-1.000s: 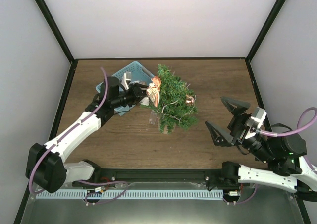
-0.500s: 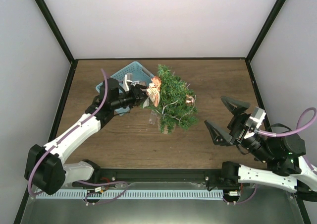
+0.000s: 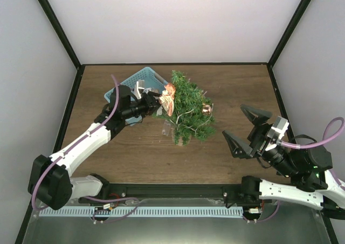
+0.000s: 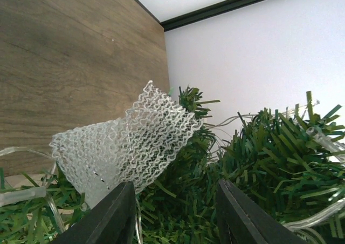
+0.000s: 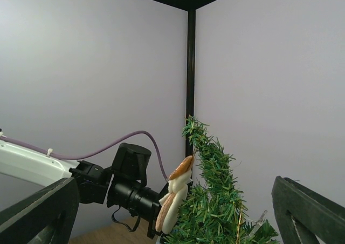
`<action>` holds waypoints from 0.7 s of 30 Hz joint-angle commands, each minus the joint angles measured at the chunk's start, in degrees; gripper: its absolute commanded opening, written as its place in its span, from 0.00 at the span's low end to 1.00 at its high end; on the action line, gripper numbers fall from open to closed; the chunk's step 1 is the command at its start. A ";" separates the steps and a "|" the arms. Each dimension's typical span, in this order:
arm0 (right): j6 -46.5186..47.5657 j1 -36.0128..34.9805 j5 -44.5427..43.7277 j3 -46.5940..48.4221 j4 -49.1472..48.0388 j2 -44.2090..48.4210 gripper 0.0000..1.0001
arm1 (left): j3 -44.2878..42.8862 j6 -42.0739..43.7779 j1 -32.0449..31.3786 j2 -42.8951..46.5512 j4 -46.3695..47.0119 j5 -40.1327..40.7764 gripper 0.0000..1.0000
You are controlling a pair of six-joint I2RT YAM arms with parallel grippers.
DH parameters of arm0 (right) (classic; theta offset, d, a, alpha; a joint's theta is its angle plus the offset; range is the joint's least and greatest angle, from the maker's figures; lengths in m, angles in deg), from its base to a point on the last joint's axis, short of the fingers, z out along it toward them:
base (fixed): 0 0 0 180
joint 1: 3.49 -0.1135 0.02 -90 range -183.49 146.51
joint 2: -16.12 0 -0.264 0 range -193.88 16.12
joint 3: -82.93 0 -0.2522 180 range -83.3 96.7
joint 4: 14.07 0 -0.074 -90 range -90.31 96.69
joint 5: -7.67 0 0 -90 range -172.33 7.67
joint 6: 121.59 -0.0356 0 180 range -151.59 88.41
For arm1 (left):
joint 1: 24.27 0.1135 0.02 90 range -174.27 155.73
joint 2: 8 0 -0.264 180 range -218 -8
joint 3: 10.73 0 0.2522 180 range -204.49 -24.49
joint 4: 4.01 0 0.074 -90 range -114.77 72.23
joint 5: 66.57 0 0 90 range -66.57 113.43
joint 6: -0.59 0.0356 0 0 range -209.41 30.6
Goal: Decorate the small christmas tree
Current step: Place the decoration item on the Christmas tree.
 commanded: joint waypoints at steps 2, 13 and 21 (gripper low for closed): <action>-0.19 -0.36 -1.16 0.20 -0.83 0.95 1.00 | -0.91 1.25 -0.23 2.80 1.81 3.49 0.43; 0.00 -0.35 -1.05 0.26 -0.84 1.07 1.00 | -1.24 2.85 -0.23 4.46 -0.81 7.09 0.43; -0.27 -0.39 -0.87 0.35 -0.62 0.94 1.00 | -5.33 10.33 -0.23 5.86 -9.65 12.21 0.47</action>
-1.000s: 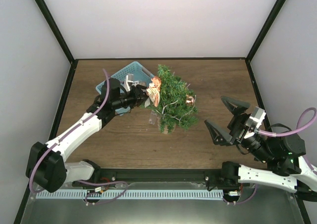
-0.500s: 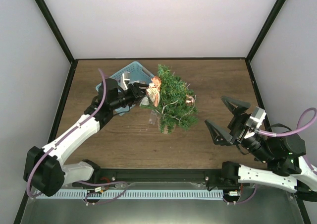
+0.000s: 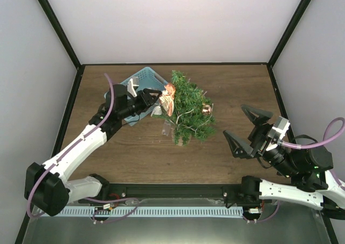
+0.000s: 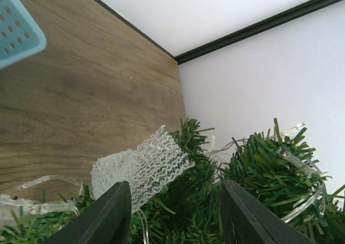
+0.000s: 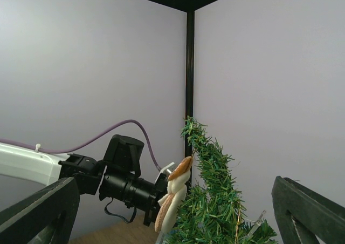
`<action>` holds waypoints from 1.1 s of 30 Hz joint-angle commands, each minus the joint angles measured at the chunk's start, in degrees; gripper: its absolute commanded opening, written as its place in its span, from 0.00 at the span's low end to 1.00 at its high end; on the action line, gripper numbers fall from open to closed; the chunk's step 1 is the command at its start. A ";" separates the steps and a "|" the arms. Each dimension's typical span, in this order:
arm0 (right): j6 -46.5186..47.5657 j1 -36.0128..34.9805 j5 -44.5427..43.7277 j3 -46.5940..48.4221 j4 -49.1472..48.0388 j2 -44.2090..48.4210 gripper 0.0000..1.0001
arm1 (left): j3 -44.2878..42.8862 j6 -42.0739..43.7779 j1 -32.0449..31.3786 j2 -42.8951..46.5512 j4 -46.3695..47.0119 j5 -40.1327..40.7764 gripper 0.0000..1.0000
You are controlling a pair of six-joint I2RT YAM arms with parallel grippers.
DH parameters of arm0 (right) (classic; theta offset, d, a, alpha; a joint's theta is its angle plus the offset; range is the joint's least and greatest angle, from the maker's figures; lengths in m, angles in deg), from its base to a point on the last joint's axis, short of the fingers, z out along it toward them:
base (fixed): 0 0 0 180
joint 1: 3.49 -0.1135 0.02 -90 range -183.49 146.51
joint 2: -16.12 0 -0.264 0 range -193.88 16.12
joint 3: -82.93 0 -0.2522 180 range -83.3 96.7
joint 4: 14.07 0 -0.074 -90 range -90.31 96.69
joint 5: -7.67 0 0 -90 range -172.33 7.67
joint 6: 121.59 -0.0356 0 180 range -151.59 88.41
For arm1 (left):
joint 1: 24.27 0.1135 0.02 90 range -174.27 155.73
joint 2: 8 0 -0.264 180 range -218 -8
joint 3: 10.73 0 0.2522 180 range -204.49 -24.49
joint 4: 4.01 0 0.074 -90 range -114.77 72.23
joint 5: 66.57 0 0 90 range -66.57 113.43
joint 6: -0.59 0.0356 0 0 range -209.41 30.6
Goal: Decorate the small christmas tree
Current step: Place the decoration item on the Christmas tree.
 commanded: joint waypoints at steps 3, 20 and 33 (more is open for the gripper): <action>-0.32 -0.40 -0.79 0.26 -0.70 0.78 1.00 | -5.83 11.18 -0.18 3.36 -10.22 8.41 0.49; -1.19 -0.39 -0.68 1.02 -0.33 -1.59 1.00 | 11.04 20.52 -1.50 11.76 -0.17 -1.79 0.50; -2.95 -0.43 -1.06 2.90 0.19 -4.28 1.00 | 9.86 20.69 -1.86 6.96 7.39 -5.48 0.37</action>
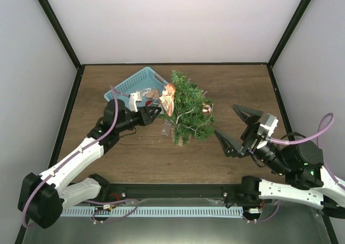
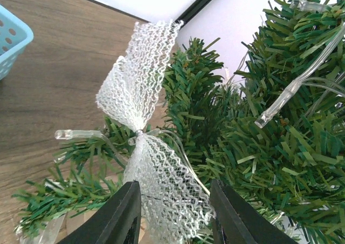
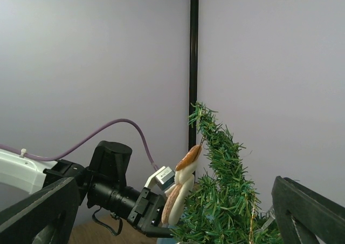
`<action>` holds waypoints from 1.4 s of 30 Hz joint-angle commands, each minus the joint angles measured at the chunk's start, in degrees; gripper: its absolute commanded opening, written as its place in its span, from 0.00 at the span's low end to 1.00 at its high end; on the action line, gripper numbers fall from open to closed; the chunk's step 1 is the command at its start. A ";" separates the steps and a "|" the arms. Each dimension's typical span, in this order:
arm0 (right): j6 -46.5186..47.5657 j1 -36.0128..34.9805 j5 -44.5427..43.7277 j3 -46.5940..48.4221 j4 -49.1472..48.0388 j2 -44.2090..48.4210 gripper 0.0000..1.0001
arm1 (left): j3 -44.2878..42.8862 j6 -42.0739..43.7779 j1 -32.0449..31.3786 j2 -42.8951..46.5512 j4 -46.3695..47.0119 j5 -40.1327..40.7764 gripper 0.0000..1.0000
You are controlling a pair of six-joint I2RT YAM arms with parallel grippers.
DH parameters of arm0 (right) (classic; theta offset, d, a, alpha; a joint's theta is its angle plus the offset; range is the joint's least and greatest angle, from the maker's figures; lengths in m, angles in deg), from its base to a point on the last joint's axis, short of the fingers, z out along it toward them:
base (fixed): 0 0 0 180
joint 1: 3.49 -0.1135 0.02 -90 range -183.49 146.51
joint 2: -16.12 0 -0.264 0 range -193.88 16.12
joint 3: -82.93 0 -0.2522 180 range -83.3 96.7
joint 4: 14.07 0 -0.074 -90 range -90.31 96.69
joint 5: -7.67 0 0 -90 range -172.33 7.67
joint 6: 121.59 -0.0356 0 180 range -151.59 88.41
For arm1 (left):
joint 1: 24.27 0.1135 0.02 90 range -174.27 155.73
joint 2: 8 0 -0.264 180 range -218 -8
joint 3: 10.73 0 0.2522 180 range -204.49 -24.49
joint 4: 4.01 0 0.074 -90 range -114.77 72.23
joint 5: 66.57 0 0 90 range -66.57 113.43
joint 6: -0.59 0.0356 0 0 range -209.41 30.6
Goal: Decorate the small christmas tree
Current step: Place the decoration item on the Christmas tree.
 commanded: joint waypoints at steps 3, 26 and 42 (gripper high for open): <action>-0.71 -0.41 -1.01 2.37 -0.67 -0.99 1.00 | -2.44 0.91 -1.24 -1.79 5.59 -2.95 0.37; -1.12 -0.38 -1.17 3.01 0.22 -0.41 1.00 | -3.02 1.72 -4.59 -0.71 3.12 3.40 0.36; -2.10 -0.39 -1.56 2.66 0.88 -0.50 1.00 | -5.12 2.34 -4.50 1.38 -5.93 15.03 0.22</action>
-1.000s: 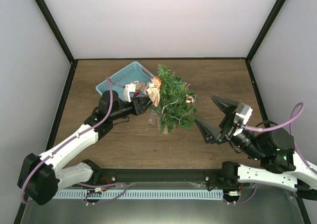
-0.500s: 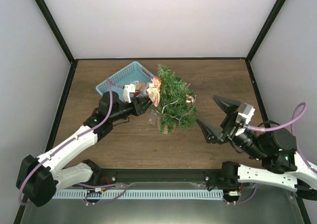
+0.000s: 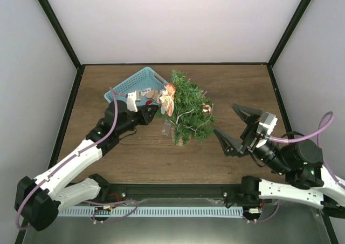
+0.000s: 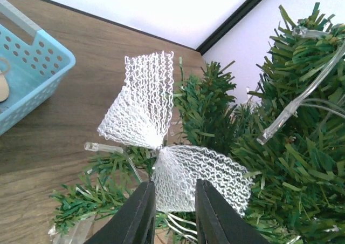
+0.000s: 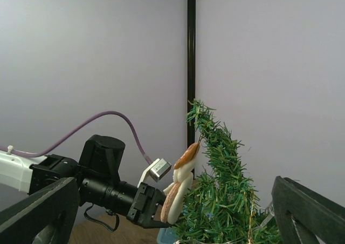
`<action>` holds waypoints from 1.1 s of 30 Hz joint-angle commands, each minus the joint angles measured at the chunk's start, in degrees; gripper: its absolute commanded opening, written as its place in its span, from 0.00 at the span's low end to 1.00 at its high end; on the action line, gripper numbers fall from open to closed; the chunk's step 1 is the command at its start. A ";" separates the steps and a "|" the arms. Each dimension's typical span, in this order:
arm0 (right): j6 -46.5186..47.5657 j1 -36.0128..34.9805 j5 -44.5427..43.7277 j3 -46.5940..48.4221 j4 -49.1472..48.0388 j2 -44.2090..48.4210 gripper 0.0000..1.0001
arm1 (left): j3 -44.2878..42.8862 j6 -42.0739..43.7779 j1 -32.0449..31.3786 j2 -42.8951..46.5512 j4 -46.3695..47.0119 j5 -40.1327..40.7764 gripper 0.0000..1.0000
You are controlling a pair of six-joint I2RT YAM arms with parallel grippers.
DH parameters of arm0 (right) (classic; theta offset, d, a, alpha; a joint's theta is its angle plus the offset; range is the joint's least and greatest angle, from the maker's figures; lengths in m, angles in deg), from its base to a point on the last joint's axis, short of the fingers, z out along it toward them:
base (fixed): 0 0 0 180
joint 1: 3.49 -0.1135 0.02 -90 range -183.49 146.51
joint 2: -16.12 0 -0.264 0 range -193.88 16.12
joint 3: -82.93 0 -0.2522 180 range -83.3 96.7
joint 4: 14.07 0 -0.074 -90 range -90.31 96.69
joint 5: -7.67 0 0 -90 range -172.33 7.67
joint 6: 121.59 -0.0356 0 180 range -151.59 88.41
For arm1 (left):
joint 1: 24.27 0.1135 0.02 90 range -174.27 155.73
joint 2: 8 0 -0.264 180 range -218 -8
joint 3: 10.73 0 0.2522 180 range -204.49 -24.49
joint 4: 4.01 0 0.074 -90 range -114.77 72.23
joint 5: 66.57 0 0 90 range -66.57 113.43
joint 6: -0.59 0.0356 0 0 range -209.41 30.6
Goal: Decorate the small christmas tree
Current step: Place the decoration item on the Christmas tree.
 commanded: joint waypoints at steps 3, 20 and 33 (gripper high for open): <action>-0.79 -0.38 -1.12 1.74 0.17 0.36 1.00 | -4.22 1.43 -0.10 -2.63 0.71 -1.27 0.18; -1.28 -0.38 -1.77 1.95 1.26 1.03 1.00 | -6.13 -0.60 -0.19 -7.56 2.45 -4.99 0.18; -1.30 -0.39 -1.95 0.15 0.92 2.11 1.00 | -6.78 0.65 1.93 -0.60 -11.12 9.94 0.47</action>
